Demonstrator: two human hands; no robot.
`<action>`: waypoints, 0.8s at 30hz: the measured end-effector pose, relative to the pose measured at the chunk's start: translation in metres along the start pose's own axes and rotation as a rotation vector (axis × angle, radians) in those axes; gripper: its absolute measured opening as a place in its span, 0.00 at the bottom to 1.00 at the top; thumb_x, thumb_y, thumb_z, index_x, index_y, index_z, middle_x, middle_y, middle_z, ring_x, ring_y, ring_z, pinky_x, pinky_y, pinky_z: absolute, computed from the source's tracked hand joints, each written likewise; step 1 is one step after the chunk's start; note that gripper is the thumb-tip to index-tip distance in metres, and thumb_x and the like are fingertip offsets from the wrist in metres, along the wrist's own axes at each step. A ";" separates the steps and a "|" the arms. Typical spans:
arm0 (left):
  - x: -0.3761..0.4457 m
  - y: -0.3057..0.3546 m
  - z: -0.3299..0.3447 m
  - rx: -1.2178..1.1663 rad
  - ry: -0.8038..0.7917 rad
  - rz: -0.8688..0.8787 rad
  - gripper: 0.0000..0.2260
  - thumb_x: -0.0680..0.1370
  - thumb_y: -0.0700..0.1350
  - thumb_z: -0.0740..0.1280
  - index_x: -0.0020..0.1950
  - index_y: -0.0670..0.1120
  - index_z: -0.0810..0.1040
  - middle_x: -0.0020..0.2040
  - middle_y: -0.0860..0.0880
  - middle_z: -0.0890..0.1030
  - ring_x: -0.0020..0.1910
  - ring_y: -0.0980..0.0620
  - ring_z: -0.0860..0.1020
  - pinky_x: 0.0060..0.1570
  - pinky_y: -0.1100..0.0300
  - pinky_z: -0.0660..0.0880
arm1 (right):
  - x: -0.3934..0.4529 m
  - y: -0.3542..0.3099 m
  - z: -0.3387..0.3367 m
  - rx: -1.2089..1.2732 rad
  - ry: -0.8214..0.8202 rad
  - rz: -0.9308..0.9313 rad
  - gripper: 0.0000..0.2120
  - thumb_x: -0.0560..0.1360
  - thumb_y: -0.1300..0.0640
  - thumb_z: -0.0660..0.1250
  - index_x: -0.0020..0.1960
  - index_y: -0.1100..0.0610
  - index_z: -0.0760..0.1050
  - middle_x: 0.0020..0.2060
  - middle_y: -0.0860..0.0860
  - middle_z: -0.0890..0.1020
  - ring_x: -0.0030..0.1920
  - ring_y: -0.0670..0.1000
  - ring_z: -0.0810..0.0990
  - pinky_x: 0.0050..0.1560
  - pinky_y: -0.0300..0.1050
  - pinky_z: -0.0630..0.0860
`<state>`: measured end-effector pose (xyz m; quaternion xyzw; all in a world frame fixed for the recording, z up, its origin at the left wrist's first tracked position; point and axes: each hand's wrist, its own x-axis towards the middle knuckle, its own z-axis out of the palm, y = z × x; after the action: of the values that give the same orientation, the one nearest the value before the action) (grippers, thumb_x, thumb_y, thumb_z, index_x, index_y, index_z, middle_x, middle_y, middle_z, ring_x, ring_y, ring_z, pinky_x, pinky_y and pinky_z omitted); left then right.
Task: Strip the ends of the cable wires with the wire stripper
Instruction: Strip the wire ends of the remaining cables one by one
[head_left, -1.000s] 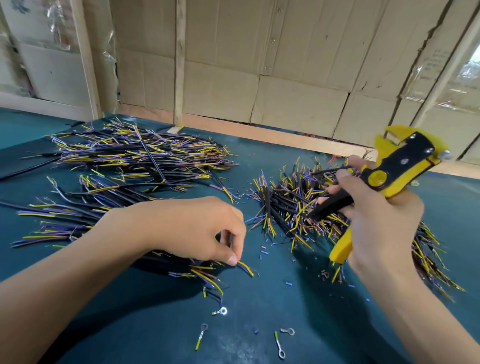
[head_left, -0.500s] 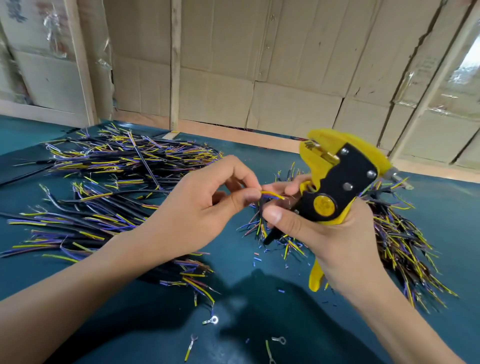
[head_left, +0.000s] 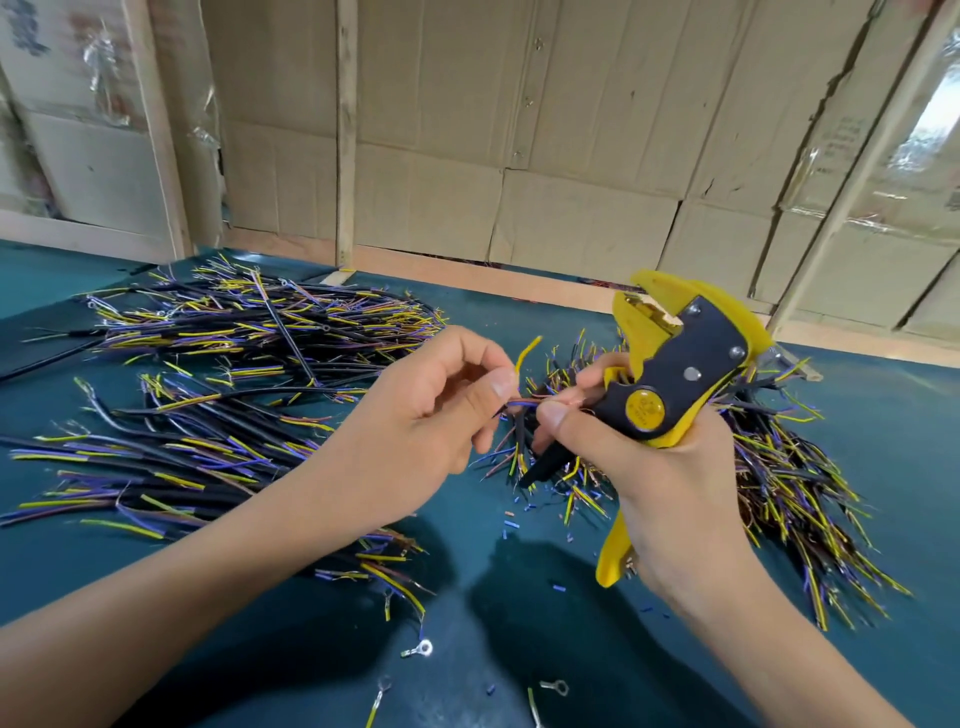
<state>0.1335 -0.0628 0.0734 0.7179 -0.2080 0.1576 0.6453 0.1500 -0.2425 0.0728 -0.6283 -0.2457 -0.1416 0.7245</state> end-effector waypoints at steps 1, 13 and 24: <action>0.000 0.000 0.001 -0.019 0.010 -0.005 0.02 0.80 0.44 0.65 0.49 0.47 0.74 0.34 0.50 0.76 0.29 0.43 0.66 0.26 0.62 0.63 | 0.001 0.001 0.000 0.050 -0.008 0.030 0.10 0.67 0.64 0.76 0.42 0.50 0.80 0.35 0.56 0.83 0.37 0.63 0.83 0.44 0.49 0.81; 0.002 0.007 0.002 -0.049 0.075 -0.106 0.08 0.79 0.44 0.68 0.41 0.44 0.80 0.31 0.45 0.69 0.27 0.52 0.64 0.25 0.66 0.63 | -0.001 0.006 0.005 0.227 -0.038 0.124 0.10 0.68 0.69 0.74 0.46 0.57 0.79 0.35 0.60 0.81 0.32 0.61 0.80 0.41 0.56 0.81; -0.001 0.002 0.000 -0.114 0.200 0.043 0.08 0.75 0.47 0.71 0.46 0.43 0.85 0.33 0.47 0.79 0.27 0.51 0.68 0.26 0.66 0.64 | -0.004 0.005 0.008 0.235 -0.071 0.178 0.10 0.68 0.68 0.74 0.47 0.61 0.77 0.35 0.59 0.81 0.32 0.60 0.80 0.40 0.56 0.80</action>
<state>0.1322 -0.0627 0.0744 0.6562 -0.1664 0.2301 0.6991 0.1479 -0.2339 0.0675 -0.5628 -0.2293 -0.0249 0.7937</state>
